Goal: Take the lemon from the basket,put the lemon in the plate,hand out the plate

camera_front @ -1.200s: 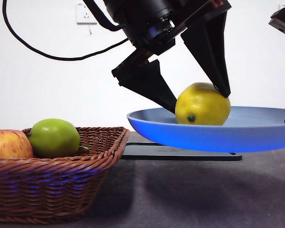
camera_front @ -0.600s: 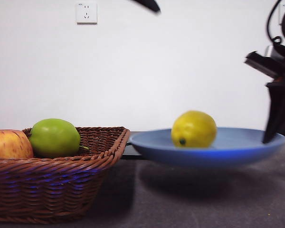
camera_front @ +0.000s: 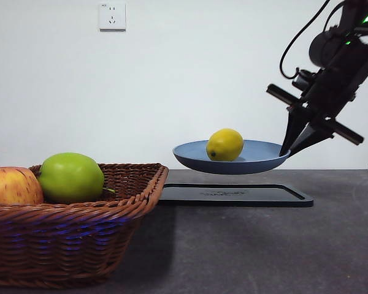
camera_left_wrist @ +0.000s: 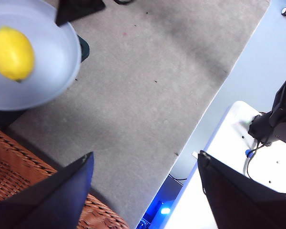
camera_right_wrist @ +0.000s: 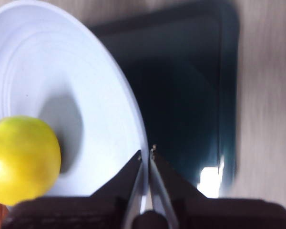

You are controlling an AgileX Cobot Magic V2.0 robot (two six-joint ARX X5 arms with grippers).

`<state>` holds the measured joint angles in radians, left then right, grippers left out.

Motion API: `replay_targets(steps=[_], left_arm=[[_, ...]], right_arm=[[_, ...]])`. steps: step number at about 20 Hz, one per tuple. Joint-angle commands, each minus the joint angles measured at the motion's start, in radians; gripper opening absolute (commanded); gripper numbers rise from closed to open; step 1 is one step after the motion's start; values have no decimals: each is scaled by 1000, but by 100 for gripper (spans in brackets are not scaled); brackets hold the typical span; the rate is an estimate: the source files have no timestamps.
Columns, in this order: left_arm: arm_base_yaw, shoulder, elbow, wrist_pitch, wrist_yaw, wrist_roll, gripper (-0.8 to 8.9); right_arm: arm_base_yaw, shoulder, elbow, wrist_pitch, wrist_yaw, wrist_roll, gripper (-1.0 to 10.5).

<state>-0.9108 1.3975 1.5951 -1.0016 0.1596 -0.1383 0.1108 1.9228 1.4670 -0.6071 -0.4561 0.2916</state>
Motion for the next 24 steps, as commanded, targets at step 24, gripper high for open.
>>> replay_targets(steps=[24], left_arm=[[5, 14, 18, 70, -213, 98, 255]], right_arm=[[-51, -32, 120, -162, -10, -94, 170]])
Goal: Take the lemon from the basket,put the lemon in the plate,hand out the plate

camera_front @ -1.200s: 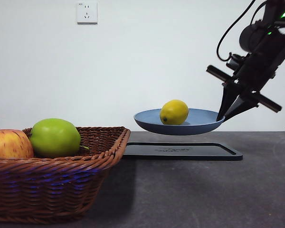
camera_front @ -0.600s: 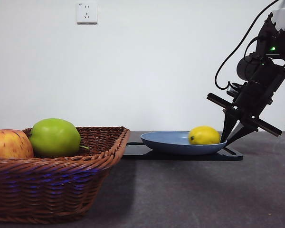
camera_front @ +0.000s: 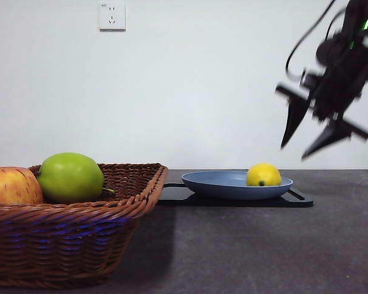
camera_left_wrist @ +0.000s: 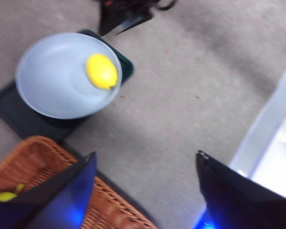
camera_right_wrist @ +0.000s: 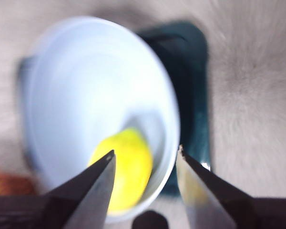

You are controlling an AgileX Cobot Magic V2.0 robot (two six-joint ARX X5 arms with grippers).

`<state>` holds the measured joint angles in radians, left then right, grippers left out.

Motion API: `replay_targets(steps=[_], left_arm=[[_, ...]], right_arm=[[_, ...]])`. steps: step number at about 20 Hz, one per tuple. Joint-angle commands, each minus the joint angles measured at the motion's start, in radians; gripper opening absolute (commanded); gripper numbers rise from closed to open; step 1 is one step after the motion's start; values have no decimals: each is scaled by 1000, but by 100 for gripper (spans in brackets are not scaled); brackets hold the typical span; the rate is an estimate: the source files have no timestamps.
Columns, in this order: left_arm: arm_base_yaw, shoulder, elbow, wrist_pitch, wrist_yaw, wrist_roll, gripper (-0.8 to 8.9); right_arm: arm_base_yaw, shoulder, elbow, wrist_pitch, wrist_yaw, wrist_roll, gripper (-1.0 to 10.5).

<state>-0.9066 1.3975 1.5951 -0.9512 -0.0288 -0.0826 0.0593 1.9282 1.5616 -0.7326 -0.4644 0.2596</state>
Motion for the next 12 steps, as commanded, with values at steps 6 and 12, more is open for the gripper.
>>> replay_targets(steps=[6, 12], left_arm=[[72, 14, 18, 97, -53, 182, 6], [292, 13, 10, 32, -20, 198, 6]], right_arm=[[32, -292, 25, -292, 26, -193, 2], [233, -565, -34, -398, 402, -223, 2]])
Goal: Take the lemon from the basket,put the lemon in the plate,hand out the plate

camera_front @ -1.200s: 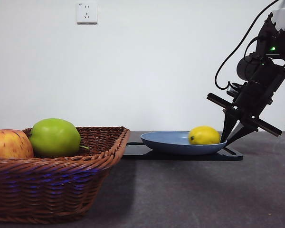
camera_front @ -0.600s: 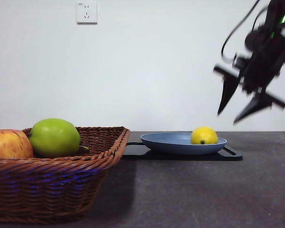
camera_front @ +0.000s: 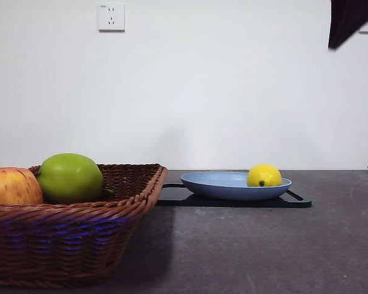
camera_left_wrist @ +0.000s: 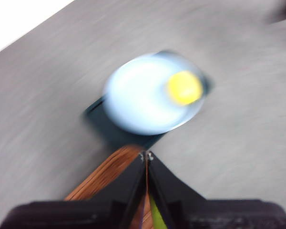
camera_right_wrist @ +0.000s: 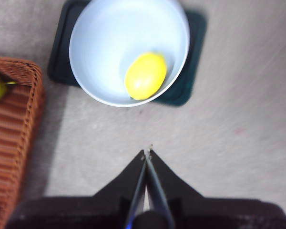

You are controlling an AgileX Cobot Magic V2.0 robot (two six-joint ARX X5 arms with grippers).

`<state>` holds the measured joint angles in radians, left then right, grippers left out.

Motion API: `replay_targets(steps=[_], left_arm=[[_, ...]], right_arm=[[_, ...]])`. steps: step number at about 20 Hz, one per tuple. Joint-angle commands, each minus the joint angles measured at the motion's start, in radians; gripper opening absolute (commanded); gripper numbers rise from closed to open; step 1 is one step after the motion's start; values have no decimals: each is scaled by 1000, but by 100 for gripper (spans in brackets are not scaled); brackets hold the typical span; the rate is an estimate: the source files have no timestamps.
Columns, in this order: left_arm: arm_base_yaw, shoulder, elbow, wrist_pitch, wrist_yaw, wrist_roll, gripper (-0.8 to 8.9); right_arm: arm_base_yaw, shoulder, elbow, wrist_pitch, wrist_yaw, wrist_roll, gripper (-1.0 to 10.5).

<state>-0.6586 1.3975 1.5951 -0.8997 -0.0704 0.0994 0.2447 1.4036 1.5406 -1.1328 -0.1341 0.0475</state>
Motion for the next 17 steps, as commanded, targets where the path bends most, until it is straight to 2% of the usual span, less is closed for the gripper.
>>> replay_targets(steps=[1, 5, 8, 10, 14, 17], left_arm=[[80, 8, -2, -26, 61, 19, 6], [210, -119, -204, 97, 199, 22, 6], [262, -284, -436, 246, 237, 13, 6], [286, -407, -597, 347, 235, -4, 6], [289, -710, -957, 553, 232, -98, 6], [289, -887, -1138, 652, 230, -164, 6]], right_arm=[[84, -84, -36, 17, 111, -8, 2], [246, -289, -236, 223, 242, 38, 2], [324, -436, -448, 424, 316, 41, 2], [356, -519, -598, 561, 325, 41, 3], [406, -676, -913, 853, 325, 41, 3], [418, -745, -1101, 1014, 327, 51, 3]])
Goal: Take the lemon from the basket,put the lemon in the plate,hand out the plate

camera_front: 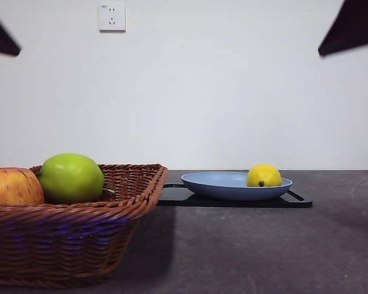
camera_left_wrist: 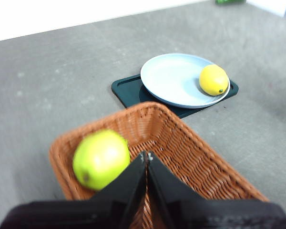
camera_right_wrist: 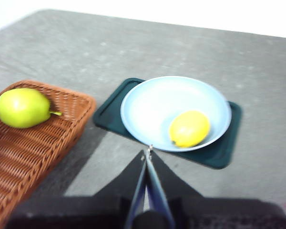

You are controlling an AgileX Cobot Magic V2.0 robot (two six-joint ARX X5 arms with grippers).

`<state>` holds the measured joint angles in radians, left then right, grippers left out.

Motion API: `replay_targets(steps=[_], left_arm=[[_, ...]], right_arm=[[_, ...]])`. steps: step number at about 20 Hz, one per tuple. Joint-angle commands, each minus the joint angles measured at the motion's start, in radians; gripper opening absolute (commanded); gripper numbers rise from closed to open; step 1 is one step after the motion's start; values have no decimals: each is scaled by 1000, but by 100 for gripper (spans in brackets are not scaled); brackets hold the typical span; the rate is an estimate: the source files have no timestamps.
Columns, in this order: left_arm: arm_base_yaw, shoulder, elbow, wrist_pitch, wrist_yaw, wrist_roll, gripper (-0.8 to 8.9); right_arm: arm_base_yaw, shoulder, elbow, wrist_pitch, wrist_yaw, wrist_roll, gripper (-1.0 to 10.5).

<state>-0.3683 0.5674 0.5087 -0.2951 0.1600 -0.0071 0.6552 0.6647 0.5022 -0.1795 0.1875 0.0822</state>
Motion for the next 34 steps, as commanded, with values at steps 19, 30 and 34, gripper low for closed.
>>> replay_targets(steps=[19, 30, 34], left_arm=[[112, -446, -88, -62, -75, 84, 8], [364, -566, -465, 137, -183, 24, 8], [364, -566, -503, 114, -181, -20, 8]], right_arm=[[6, -11, -109, 78, 3, 58, 3], [6, -11, -109, 78, 3, 58, 3], [6, -11, -109, 79, 3, 58, 3]])
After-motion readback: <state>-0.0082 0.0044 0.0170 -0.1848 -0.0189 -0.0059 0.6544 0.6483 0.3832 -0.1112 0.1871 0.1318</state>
